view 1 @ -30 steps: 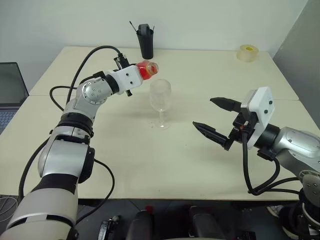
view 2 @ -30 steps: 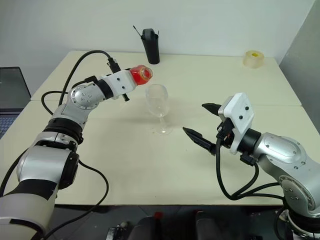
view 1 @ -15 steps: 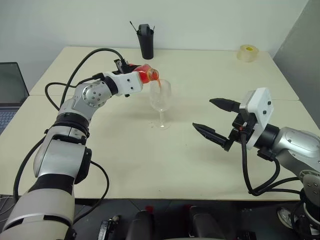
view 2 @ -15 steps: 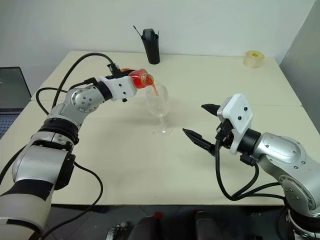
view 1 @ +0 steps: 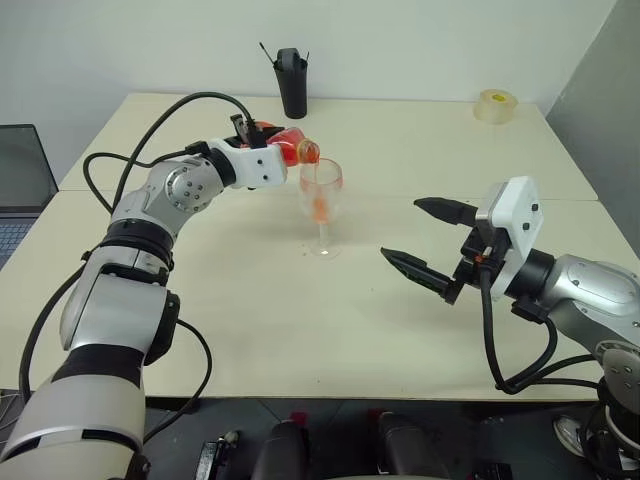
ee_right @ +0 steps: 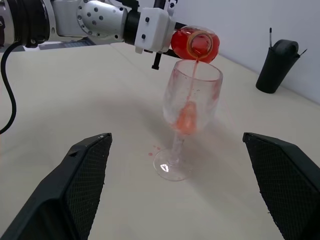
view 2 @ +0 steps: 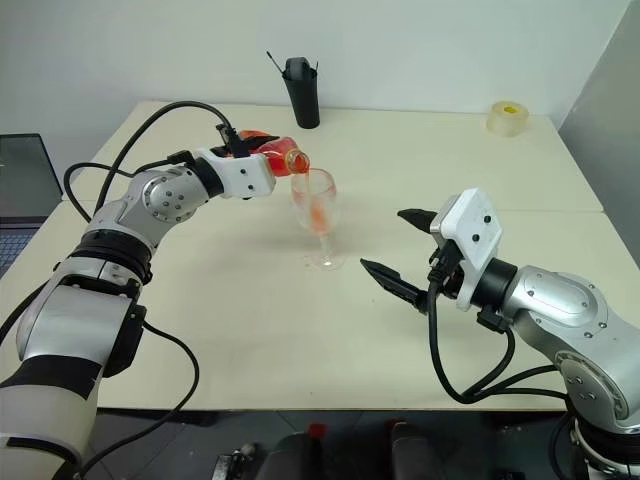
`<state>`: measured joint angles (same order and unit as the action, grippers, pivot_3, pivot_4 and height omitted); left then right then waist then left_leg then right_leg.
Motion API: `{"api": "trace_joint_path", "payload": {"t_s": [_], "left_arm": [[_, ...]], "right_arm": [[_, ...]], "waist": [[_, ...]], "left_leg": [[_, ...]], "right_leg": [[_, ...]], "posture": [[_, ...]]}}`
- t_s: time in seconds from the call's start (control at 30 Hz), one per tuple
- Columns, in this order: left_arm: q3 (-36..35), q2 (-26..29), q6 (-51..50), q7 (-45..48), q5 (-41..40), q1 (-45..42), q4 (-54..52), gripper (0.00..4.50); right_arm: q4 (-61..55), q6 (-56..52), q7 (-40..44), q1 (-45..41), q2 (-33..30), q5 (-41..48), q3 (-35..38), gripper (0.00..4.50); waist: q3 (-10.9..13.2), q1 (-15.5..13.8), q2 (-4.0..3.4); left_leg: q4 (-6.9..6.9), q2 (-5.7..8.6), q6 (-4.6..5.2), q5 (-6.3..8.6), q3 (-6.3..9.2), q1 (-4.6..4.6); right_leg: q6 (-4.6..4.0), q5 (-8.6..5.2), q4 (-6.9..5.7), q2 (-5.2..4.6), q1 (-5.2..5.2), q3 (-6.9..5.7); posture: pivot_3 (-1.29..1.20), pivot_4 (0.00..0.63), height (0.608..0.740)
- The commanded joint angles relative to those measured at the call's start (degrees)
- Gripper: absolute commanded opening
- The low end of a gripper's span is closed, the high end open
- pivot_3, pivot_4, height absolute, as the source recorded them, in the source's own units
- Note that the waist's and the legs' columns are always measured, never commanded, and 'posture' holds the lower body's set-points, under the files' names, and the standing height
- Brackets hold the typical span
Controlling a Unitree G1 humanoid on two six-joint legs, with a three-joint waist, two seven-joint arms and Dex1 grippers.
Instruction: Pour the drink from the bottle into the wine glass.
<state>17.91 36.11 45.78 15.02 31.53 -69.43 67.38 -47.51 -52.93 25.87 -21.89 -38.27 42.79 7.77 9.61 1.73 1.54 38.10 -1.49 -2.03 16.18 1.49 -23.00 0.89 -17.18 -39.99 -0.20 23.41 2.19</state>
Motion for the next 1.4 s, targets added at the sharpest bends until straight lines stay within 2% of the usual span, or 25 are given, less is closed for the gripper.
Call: {"api": "trace_joint_path", "payload": {"t_s": [0.03,1.4], "left_arm": [[-0.4,1.1,1.1,-2.8,-0.1,-3.0,-1.1,0.76],[2.7,4.8,4.8,-13.3,6.9,-4.0,-2.1,0.76]], "right_arm": [[-1.1,1.6,-0.3,-1.0,-0.5,0.4,0.8,4.5],[1.6,3.9,2.7,-1.5,-2.4,-0.6,-0.8,4.5]], "waist": [[0.0,0.0,0.0],[0.0,0.0,0.0]], "left_leg": [[0.0,0.0,0.0,0.0,0.0,0.0],[0.04,-0.01,-0.01,-0.01,-0.04,0.0]], "right_leg": [[0.0,0.0,0.0,0.0,0.0,0.0],[0.0,0.0,-0.03,-0.02,0.0,0.0]], "posture": [[0.0,0.15,0.74],[0.0,0.15,0.74]]}}
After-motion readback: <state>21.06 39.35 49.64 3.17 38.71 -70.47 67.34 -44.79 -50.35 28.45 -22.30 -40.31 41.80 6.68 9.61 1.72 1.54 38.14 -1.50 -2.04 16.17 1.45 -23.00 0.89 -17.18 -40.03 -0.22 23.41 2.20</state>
